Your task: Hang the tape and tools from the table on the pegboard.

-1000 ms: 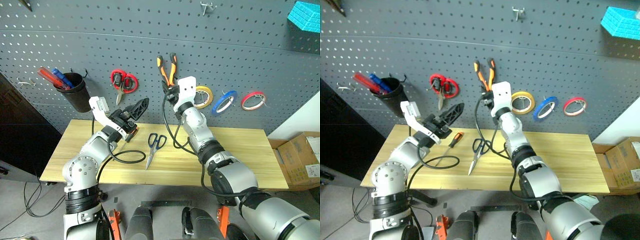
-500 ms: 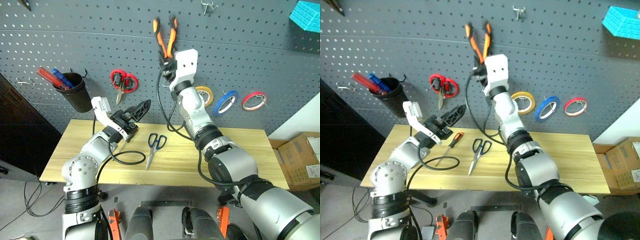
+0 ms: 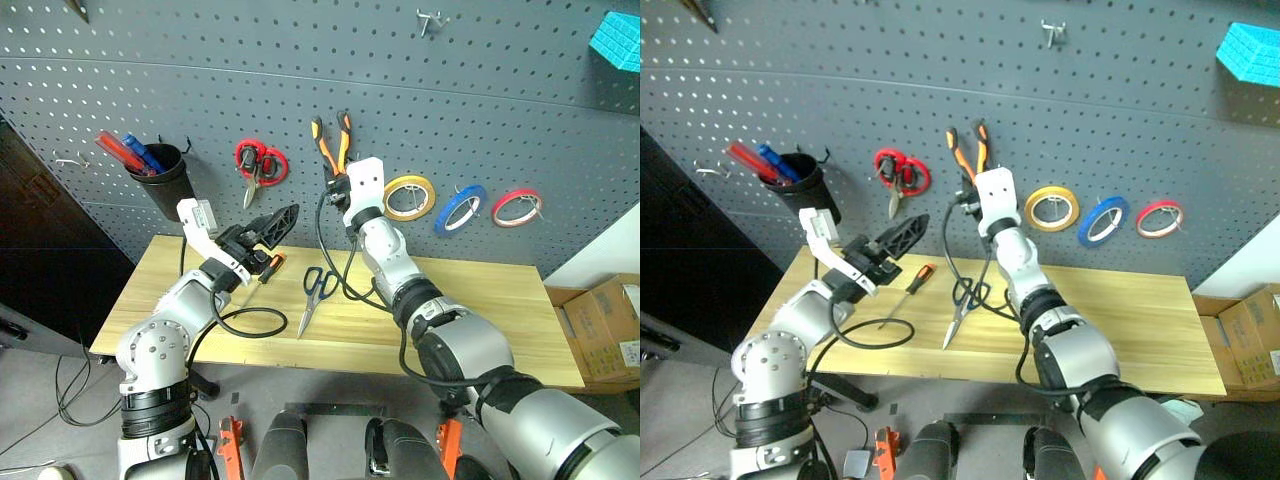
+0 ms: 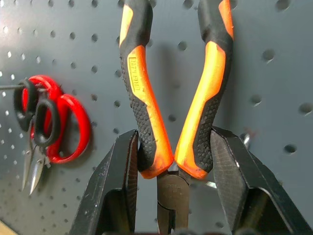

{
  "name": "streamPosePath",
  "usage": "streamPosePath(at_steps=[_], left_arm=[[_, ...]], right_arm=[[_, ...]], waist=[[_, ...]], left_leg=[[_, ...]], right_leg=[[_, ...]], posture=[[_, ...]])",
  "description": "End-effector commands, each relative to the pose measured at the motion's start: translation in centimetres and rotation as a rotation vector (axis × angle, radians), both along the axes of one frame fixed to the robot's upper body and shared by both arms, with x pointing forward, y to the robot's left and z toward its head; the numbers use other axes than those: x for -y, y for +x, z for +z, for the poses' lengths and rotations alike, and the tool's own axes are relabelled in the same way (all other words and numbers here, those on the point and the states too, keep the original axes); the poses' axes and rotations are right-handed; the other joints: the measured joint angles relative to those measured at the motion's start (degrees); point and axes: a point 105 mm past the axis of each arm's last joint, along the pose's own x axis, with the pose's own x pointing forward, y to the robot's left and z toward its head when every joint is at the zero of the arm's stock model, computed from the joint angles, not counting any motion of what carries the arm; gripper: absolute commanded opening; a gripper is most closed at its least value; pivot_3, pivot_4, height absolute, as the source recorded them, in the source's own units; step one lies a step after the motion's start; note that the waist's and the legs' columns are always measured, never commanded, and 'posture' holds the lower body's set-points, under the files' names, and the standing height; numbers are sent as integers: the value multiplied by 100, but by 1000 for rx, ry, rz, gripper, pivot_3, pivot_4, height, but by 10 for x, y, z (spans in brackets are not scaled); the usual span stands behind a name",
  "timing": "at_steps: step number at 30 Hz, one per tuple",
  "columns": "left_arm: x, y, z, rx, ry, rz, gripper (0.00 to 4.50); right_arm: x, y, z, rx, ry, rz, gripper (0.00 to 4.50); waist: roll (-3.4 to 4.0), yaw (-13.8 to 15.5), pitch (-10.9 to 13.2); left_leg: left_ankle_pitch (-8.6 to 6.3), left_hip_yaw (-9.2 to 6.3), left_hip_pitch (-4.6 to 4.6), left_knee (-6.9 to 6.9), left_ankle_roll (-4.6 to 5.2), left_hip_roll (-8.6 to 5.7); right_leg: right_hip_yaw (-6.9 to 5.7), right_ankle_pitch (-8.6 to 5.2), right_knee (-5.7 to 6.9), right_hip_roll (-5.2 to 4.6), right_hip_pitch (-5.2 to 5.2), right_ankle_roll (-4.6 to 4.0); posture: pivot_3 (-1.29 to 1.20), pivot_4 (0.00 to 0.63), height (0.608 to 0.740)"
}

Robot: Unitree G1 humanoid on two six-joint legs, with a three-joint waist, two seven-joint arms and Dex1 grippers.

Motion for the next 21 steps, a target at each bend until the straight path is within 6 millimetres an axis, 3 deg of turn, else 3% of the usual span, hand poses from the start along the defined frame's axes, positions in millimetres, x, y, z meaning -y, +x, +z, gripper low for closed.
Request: streamPosePath(at_steps=[1,4,7,15,21], left_arm=[[7,-1,11,45,2,-26,4500],[8,0,12,47,0,-31,4500],[7,-1,12,46,2,-30,4500],[4,-7,14,46,9,-22,4500],[-2,-18,10,11,29,-19,4500]], right_arm=[[11,-6,76,239,113,-48,1750],[6,-12,99,291,174,-38,1750],[-3,-16,106,299,201,-11,1750],[-1,-7,79,203,182,-38,1750],[13,-1,86,213,175,-85,1750]], waist=[[1,0,1],[1,-7,0],[3,-47,-1],[4,-35,-1],[19,-23,9]], left_leg=[[0,0,0,0,0,0],[1,-1,-1,0,-1,0],[0,-1,0,-4,-1,1],[0,-5,-1,-4,-1,1],[0,-8,-1,-5,0,1]], right_leg=[[0,0,1,1,-1,0],[1,1,1,1,-2,1],[0,13,1,2,-2,13],[-2,12,0,2,-2,9],[-2,-4,0,2,-3,-6]], posture=[[273,85,740],[274,85,740],[277,87,740],[327,107,740],[340,135,740]])
